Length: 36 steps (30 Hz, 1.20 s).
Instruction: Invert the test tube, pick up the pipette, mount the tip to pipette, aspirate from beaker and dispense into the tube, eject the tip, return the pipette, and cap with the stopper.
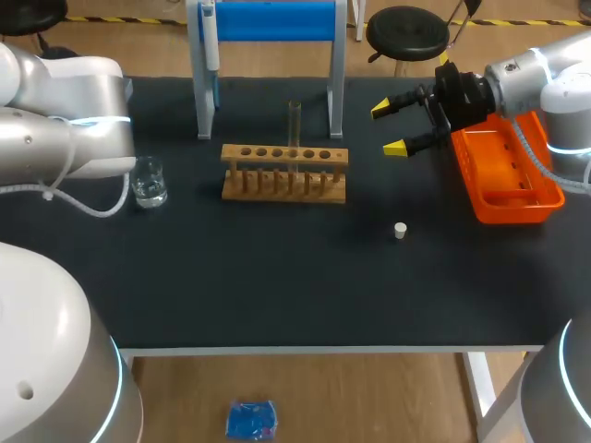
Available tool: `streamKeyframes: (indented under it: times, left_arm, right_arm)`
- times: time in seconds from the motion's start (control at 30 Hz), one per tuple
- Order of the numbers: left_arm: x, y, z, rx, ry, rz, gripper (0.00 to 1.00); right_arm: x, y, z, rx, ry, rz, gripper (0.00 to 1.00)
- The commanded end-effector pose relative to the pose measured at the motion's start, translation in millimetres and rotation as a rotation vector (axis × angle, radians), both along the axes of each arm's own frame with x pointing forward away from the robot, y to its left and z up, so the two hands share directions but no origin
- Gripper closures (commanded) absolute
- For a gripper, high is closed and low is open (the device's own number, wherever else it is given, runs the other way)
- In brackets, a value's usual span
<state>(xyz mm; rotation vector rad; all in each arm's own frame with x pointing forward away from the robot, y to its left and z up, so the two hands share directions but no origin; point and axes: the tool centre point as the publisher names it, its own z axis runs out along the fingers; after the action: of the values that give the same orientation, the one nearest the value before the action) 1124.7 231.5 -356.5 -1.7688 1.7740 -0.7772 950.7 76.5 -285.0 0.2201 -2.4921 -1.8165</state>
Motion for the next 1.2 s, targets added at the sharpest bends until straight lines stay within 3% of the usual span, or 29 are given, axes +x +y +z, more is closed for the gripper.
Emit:
streamKeyframes:
  times: [0.03, 0.93, 1.03, 1.13, 1.2]
  left_arm:
    - [1.2, -1.0, -4.0, -0.002, 0.001, 0.005, 0.53]
    - [2.0, -0.9, -7.0, -0.003, 0.012, 0.012, 0.55]
    - [2.3, -0.6, -7.1, -0.003, 0.014, 0.012, 0.57]
    - [2.5, -0.3, -7.0, 0.002, 0.017, 0.007, 0.69]
    - [2.8, -0.4, -7.2, 0.002, 0.018, 0.007, 0.72]
  right_arm:
    - [0.7, -0.6, -0.5, 0.001, 0.000, 0.003, 0.00]
    - [0.7, -0.6, -0.5, 0.001, 0.000, 0.003, 0.00]
    - [0.7, -0.6, -0.5, 0.001, 0.000, 0.003, 0.00]
    - [0.7, -0.6, -0.5, 0.001, 0.000, 0.003, 0.00]
    - [0.7, -0.6, -0.5, 0.001, 0.000, 0.003, 0.00]
